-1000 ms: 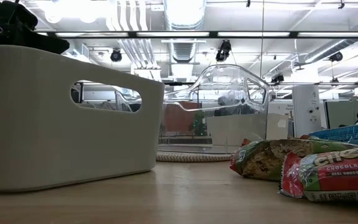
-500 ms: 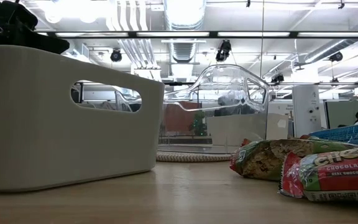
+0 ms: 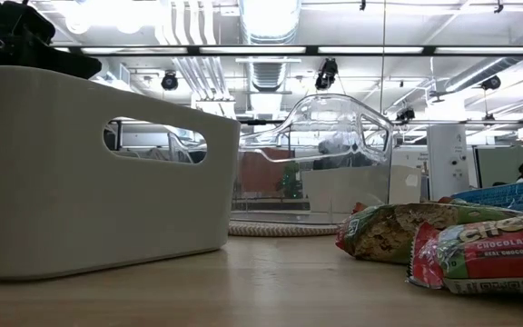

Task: Pick and place Granola Bars by type
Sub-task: Put the red granola bar into the gray bin

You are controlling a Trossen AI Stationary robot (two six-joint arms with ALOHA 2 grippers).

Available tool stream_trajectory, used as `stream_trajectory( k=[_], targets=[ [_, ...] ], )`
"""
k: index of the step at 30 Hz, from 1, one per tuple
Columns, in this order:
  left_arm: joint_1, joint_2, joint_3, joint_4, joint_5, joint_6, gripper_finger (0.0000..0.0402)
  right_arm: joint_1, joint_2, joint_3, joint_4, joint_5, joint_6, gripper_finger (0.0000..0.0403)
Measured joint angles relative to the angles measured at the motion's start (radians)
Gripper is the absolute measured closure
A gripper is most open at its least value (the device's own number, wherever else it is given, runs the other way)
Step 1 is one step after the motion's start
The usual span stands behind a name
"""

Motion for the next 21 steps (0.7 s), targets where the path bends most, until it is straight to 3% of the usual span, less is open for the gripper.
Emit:
stream_trajectory(
  k=[21],
  targets=[
    [0.0, 0.0, 0.0, 0.0, 0.0, 0.0, 0.0401, 0.005, 0.018, -0.079, 0.092, 0.026, 0.009, 0.0184]
  ],
)
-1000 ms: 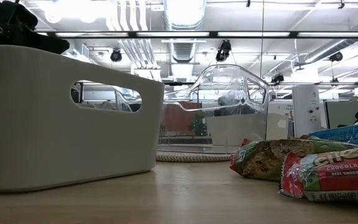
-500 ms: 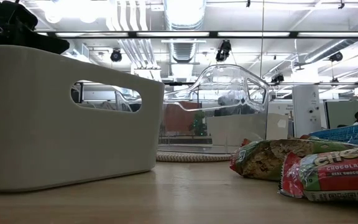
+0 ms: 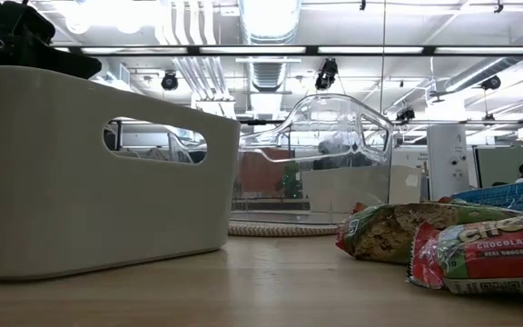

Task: Pick and place Granola Bars by type
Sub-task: Put the red granola bar into the gray bin

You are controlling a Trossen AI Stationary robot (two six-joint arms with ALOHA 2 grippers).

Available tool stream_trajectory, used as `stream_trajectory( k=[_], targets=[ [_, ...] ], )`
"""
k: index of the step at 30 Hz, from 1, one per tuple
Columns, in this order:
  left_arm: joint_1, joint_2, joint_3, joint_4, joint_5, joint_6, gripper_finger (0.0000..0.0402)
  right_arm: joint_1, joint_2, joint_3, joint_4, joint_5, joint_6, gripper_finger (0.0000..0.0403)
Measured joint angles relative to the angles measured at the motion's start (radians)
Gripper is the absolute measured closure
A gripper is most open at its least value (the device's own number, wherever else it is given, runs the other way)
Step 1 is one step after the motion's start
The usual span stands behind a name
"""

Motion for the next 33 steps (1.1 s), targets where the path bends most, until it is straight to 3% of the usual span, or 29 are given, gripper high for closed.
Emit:
stream_trajectory(
  k=[22, 33],
  targets=[
    [0.0, 0.0, 0.0, 0.0, 0.0, 0.0, 0.0401, 0.0, 0.073, -0.001, 0.065, 0.026, 0.019, 0.0189],
    [0.0, 0.0, 0.0, 0.0, 0.0, 0.0, 0.0401, 0.0, 0.072, -0.001, 0.064, 0.023, 0.002, 0.0298]
  ],
)
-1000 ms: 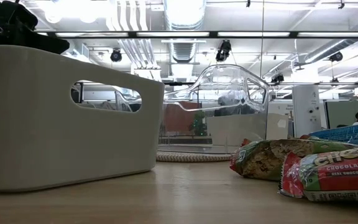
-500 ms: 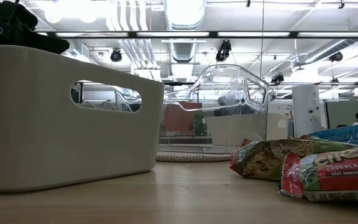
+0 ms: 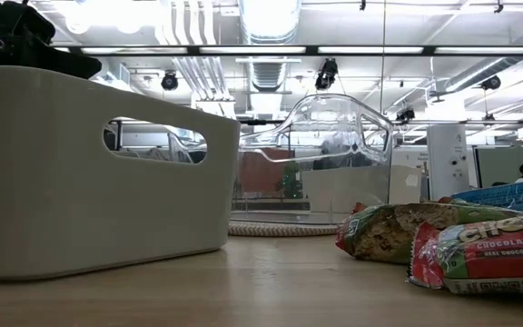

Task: Pick and place Granola Bars by type
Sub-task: Put the red granola bar into the gray bin

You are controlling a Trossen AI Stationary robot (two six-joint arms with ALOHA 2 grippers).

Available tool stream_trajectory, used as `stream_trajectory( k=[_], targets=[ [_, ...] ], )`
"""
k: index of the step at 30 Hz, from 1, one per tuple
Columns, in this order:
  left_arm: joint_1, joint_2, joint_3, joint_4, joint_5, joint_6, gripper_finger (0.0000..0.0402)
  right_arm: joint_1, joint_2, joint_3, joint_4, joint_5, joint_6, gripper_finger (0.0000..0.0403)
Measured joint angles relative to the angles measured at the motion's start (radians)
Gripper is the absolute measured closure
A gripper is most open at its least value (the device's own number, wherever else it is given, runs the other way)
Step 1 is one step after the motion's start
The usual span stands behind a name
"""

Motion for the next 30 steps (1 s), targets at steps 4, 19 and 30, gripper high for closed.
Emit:
stream_trajectory(
  k=[4, 19, 30],
  targets=[
    [0.0, 0.0, 0.0, 0.0, 0.0, 0.0, 0.0401, 0.0, -0.001, 0.0, 0.0, 0.0, -0.002, 0.0336],
    [0.0, 0.0, 0.0, 0.0, 0.0, 0.0, 0.0401, 0.0, -0.102, 0.013, -0.012, -0.008, 0.029, 0.0366],
    [0.0, 0.0, 0.0, 0.0, 0.0, 0.0, 0.0401, -0.029, -0.281, 0.047, -0.008, -0.008, 0.117, 0.0369]
  ],
)
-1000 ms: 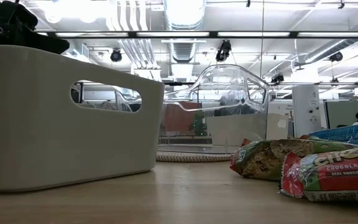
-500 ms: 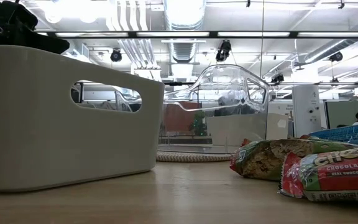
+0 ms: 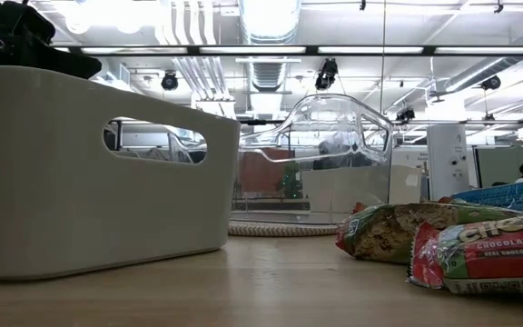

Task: Pick and place Granola Bars by type
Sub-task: Put the red granola bar into the gray bin

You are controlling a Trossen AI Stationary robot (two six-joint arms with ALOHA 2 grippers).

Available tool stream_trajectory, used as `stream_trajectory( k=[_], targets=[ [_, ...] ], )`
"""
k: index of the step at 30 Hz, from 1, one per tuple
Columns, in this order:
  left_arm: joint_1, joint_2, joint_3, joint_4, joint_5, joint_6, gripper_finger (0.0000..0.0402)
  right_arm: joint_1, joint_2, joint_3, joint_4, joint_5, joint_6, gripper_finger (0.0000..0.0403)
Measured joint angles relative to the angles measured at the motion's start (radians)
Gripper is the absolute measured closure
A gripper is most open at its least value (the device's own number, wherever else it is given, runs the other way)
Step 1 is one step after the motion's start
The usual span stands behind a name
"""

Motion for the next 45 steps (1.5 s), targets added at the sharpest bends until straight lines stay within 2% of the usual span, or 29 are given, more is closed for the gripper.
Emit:
stream_trajectory(
  k=[5, 13, 19, 29, 37, 45],
  targets=[
    [0.0, 0.0, 0.0, 0.0, 0.0, 0.0, 0.0401, -0.045, -0.002, 0.034, -0.002, 0.0, 0.003, 0.0369],
    [0.0, 0.0, 0.0, 0.0, 0.0, 0.0, 0.0401, -0.113, 0.102, 0.135, 0.002, 0.001, -0.058, 0.0369],
    [0.0, 0.0, 0.0, 0.0, 0.0, 0.0, 0.0401, -0.179, 0.243, 0.267, 0.001, -0.001, -0.064, 0.0369],
    [0.0, 0.0, 0.0, 0.0, 0.0, 0.0, 0.0401, -0.311, 0.474, 0.553, -0.002, -0.072, -0.066, 0.0369],
    [0.0, 0.0, 0.0, 0.0, 0.0, 0.0, 0.0401, -0.374, 0.596, 0.738, -0.002, -0.083, -0.06, 0.0369],
    [0.0, 0.002, 0.0, 0.0, 0.0, 0.0, 0.0401, -0.41, 0.668, 0.846, -0.003, -0.082, -0.037, 0.0369]
  ],
)
